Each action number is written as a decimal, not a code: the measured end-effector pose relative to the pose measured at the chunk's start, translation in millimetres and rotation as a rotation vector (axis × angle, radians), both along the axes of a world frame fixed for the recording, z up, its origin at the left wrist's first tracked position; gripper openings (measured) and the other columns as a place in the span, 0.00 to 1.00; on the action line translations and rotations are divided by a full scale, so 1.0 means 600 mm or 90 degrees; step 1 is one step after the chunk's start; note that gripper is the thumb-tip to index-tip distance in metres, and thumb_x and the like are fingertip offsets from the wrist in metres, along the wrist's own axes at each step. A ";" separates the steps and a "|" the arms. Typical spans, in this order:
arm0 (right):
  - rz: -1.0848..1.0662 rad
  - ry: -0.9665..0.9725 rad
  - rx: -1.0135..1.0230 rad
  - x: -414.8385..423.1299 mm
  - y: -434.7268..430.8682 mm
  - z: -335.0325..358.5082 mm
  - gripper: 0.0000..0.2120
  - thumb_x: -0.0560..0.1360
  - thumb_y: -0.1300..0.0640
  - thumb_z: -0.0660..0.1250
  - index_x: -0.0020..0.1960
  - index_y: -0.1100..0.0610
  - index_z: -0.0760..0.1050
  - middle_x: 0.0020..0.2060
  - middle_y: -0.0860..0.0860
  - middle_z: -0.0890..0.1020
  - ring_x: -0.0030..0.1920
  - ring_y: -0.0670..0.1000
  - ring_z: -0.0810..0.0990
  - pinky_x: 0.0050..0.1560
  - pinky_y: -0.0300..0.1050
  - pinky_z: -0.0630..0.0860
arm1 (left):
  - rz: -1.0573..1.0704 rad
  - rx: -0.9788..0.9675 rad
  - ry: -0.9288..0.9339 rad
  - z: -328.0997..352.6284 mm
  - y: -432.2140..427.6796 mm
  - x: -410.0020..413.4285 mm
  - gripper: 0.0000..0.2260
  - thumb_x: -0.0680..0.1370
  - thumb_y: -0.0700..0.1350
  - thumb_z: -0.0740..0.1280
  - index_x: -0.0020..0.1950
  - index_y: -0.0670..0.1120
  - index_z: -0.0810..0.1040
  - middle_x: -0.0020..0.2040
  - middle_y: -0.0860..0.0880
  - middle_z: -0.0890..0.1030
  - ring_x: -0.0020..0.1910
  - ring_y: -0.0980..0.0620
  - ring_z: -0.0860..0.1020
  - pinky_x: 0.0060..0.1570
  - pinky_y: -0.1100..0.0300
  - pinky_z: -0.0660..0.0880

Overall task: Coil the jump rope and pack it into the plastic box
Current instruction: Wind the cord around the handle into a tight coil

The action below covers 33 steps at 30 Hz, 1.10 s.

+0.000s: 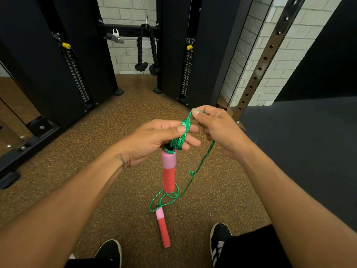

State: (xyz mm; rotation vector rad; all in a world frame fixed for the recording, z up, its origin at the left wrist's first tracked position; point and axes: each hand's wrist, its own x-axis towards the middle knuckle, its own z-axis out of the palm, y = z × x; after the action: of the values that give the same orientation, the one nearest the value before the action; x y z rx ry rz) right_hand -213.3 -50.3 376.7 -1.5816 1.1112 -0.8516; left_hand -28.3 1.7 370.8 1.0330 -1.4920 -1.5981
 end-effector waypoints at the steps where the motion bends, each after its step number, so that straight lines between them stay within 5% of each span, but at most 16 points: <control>1: -0.003 0.010 0.023 0.000 -0.001 -0.002 0.11 0.82 0.52 0.62 0.43 0.51 0.78 0.21 0.40 0.70 0.23 0.40 0.63 0.27 0.36 0.60 | -0.003 -0.003 0.001 -0.001 0.000 0.000 0.18 0.77 0.47 0.62 0.64 0.44 0.78 0.53 0.45 0.86 0.46 0.56 0.82 0.51 0.65 0.76; 5: 0.023 0.038 0.097 0.005 -0.001 -0.008 0.13 0.82 0.51 0.61 0.41 0.51 0.78 0.23 0.42 0.67 0.25 0.44 0.61 0.27 0.40 0.56 | 0.004 -0.010 0.012 -0.002 -0.002 0.002 0.17 0.77 0.48 0.63 0.64 0.45 0.78 0.54 0.46 0.86 0.47 0.56 0.82 0.51 0.64 0.76; 16: 0.095 0.062 0.126 0.007 0.004 -0.023 0.12 0.83 0.58 0.58 0.59 0.49 0.79 0.30 0.46 0.70 0.28 0.43 0.64 0.29 0.39 0.63 | 0.064 -0.007 0.137 -0.001 -0.001 0.000 0.17 0.77 0.44 0.62 0.64 0.41 0.78 0.53 0.43 0.86 0.46 0.54 0.83 0.50 0.65 0.77; 22: 0.146 0.097 0.154 0.024 0.024 -0.025 0.09 0.82 0.60 0.60 0.47 0.51 0.77 0.33 0.51 0.79 0.30 0.47 0.75 0.33 0.42 0.72 | 0.096 -0.001 0.170 -0.002 -0.001 0.005 0.18 0.77 0.42 0.62 0.66 0.41 0.76 0.61 0.41 0.83 0.52 0.52 0.83 0.55 0.61 0.78; 30: 0.228 0.229 -0.017 0.023 0.032 -0.021 0.09 0.80 0.47 0.64 0.47 0.45 0.83 0.33 0.48 0.80 0.32 0.45 0.75 0.36 0.45 0.72 | 0.175 -0.014 0.125 -0.004 -0.010 0.011 0.15 0.83 0.40 0.58 0.68 0.43 0.75 0.60 0.45 0.84 0.58 0.51 0.82 0.53 0.56 0.81; 33: 0.241 0.231 -0.094 0.021 0.031 -0.021 0.11 0.78 0.42 0.66 0.49 0.45 0.85 0.36 0.52 0.82 0.36 0.51 0.77 0.41 0.52 0.73 | 0.182 -0.029 0.088 -0.006 -0.010 0.012 0.15 0.83 0.40 0.58 0.70 0.43 0.73 0.61 0.46 0.84 0.60 0.50 0.81 0.57 0.54 0.80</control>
State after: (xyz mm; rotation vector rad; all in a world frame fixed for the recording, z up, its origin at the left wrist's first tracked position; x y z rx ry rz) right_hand -200.6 -32.0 364.1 -2.0444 0.9607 -0.4089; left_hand -21.3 -4.5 367.4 1.0365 -1.2237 -1.3968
